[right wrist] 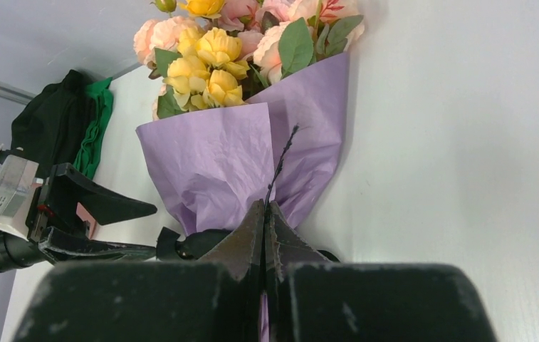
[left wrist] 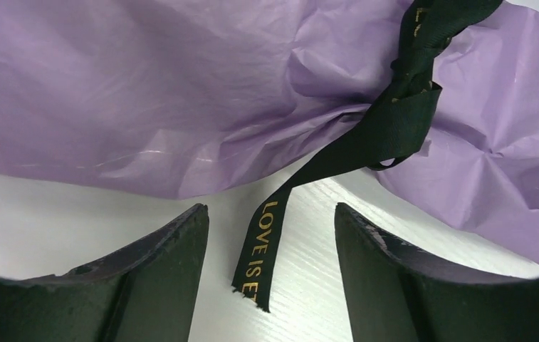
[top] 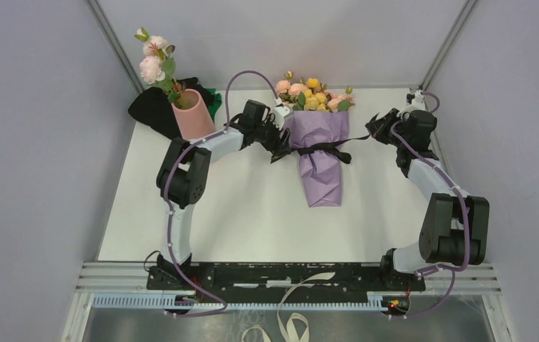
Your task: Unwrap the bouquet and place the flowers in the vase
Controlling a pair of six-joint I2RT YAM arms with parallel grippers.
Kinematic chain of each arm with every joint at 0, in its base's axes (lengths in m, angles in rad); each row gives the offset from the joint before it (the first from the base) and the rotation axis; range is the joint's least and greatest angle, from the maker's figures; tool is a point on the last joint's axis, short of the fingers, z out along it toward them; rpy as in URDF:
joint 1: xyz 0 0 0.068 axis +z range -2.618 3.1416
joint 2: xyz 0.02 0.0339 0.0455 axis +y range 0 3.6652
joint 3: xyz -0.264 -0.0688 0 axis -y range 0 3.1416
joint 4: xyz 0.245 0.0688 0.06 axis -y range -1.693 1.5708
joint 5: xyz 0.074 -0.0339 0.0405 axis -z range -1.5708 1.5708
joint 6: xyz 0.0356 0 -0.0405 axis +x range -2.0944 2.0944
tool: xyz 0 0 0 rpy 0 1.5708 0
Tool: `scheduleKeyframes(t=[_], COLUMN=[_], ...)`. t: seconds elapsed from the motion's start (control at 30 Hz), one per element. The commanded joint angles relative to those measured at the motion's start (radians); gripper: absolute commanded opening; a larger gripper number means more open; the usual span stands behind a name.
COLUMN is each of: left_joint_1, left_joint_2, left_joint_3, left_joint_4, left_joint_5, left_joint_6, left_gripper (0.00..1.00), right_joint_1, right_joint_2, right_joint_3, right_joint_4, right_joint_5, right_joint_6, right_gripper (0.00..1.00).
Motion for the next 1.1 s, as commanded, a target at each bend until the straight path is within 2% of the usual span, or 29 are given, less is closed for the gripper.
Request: scheduleKeyframes(t=[0.0,0.07,0.27,0.47,0.53,0.6,0.63,0.67,0.83,1.07], left_joint_1=[-0.003,-0.004,-0.003,-0.004,-0.005,-0.007,-0.008,-0.007,-0.006,-0.006], left_joint_2=[0.017,0.022,0.044,0.096,0.107,0.106,0.107,0.107,0.096,-0.015], left_joint_3=[0.039,0.037,0.036,0.102,0.110,0.105,0.103,0.103,0.101,0.037], left_joint_4=[0.026,0.023,0.036,-0.028,-0.030,-0.023,-0.023,-0.026,-0.036,-0.001], left_joint_5=[0.097,0.103,0.132,0.145,0.162,0.164,0.164,0.164,0.150,0.008], left_joint_6=[0.018,0.022,0.015,0.030,0.024,0.019,0.018,0.020,0.020,-0.039], left_gripper=[0.66,0.62,0.62,0.62,0.49,0.18,0.05,0.03,0.02,0.02], right_joint_1=[0.002,0.002,0.002,0.002,0.002,0.002,0.002,0.002,0.002,0.002], right_joint_2=[0.007,0.007,0.007,0.007,0.011,0.011,0.011,0.011,0.010,0.013], right_joint_3=[0.020,0.022,0.018,0.016,0.017,0.015,0.014,0.013,0.009,0.006], right_joint_4=[-0.002,-0.007,-0.004,-0.008,-0.007,-0.007,-0.006,-0.006,-0.007,0.002], right_joint_5=[0.014,0.016,0.011,0.012,0.006,0.008,0.008,0.010,0.008,0.015], right_joint_6=[-0.025,-0.027,-0.030,-0.033,-0.030,-0.031,-0.030,-0.031,-0.032,-0.020], right_gripper=[0.00,0.00,0.00,0.00,0.00,0.00,0.00,0.00,0.00,0.00])
